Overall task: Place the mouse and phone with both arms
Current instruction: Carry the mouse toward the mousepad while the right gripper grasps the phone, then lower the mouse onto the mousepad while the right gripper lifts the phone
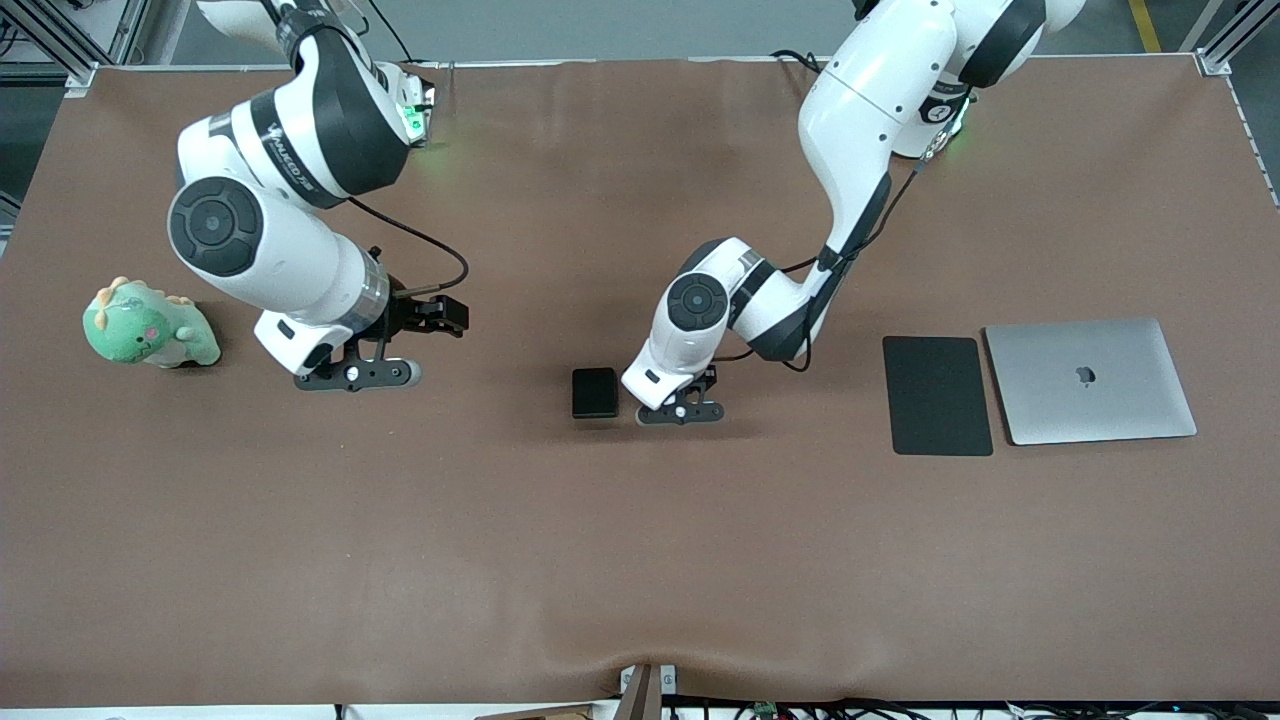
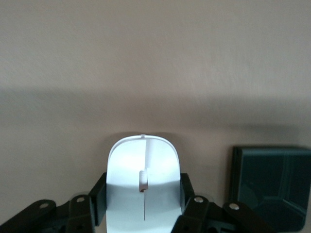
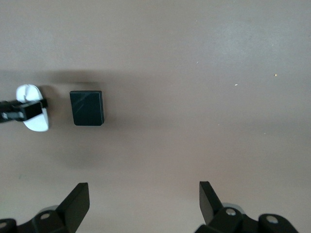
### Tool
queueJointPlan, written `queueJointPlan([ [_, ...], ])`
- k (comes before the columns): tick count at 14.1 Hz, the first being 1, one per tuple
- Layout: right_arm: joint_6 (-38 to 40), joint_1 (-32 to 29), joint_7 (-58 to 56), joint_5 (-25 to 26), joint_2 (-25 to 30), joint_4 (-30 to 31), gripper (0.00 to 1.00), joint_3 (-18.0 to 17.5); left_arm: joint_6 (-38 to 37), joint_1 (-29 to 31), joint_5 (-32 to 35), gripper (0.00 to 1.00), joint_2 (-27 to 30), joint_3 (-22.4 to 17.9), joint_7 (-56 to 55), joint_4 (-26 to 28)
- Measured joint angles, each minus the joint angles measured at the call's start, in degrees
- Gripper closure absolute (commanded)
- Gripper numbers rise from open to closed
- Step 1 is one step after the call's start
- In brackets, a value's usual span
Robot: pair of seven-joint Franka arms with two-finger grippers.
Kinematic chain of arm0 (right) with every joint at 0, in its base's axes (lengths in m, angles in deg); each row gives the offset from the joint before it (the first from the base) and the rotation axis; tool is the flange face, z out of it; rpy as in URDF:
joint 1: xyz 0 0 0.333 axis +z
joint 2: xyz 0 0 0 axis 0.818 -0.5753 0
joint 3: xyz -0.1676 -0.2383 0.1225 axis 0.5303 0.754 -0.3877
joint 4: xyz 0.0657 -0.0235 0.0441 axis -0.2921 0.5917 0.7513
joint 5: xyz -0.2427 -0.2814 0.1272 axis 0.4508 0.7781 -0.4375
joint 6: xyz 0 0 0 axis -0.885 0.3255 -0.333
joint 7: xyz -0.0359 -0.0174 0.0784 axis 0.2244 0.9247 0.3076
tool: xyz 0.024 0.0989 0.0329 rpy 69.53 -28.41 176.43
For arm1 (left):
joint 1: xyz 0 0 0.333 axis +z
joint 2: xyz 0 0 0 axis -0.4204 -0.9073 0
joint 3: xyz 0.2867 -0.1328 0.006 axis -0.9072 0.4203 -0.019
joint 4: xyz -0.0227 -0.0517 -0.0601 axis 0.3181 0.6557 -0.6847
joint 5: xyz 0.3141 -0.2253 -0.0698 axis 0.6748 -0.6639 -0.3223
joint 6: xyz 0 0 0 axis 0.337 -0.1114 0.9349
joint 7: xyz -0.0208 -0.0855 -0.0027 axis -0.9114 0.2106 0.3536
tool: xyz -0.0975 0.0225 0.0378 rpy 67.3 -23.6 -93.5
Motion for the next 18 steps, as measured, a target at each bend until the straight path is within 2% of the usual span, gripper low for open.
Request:
queueJointPlan([
  [6, -12.9, 6.7, 0.7, -0.1, -1.7, 5.5, 0.0, -0.1, -8.4, 7.0, 0.7, 0.56, 7.3, 0.0, 10.1, 0.9],
  [9, -19.4, 10.7, 4.3, -0.1, -6.1, 5.5, 0.0, -0.2, -9.8, 11.6, 0.8, 0.56, 12.6, 0.0, 17.8, 5.7],
  [13, -25.9, 15.0, 6.5, -0.1, -15.1, 3.4, 0.0, -0.1, -10.1, 19.3, 0.8, 0.56, 18.9, 0.0, 28.5, 13.8],
  [18, -31.6, 18.5, 9.5, 0.9, -19.9, 2.5, 0.0, 0.0, -14.4, 28.5, 0.8, 0.56, 22.9, 0.0, 38.1, 19.0],
])
